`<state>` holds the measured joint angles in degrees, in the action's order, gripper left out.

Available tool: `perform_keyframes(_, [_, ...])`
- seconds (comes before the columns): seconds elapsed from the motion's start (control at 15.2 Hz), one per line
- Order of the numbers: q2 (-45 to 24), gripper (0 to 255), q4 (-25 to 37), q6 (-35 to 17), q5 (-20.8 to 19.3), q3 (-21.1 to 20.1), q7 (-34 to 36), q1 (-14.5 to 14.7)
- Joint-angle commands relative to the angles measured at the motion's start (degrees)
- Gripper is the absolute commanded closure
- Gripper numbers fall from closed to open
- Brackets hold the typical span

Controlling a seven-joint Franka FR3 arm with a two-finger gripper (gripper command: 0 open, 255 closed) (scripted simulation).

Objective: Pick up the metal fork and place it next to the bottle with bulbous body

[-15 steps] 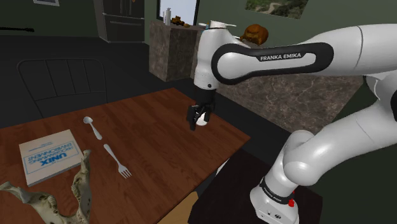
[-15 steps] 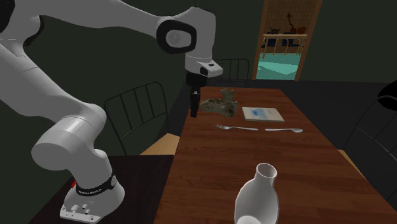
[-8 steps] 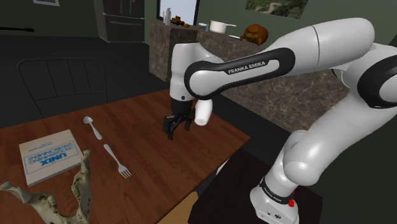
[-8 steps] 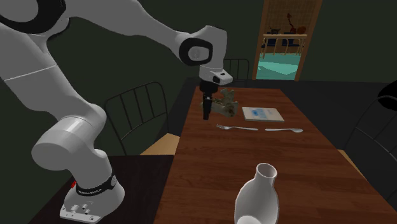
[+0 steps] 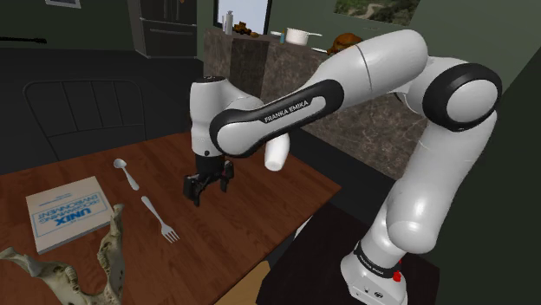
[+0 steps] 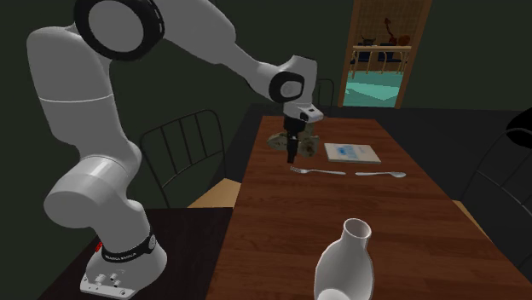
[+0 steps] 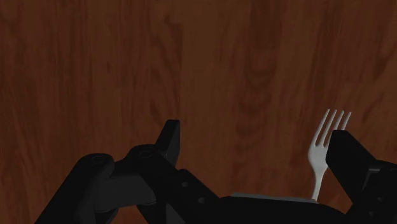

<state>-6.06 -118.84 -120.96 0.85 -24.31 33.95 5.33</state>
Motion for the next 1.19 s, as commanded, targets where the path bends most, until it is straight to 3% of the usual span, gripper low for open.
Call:
perform_keyframes(0.0, [-4.33, 0, 2.75, -1.2, -2.4, -0.27, 3.08, 1.12])
perform_keyframes(0.66, [-28.39, 0, 26.64, 0.32, -12.67, 2.97, 13.87, 10.04])
perform_keyframes(1.12, [-31.4, 0, 26.28, -2.95, -13.74, 3.78, 14.6, 10.77])
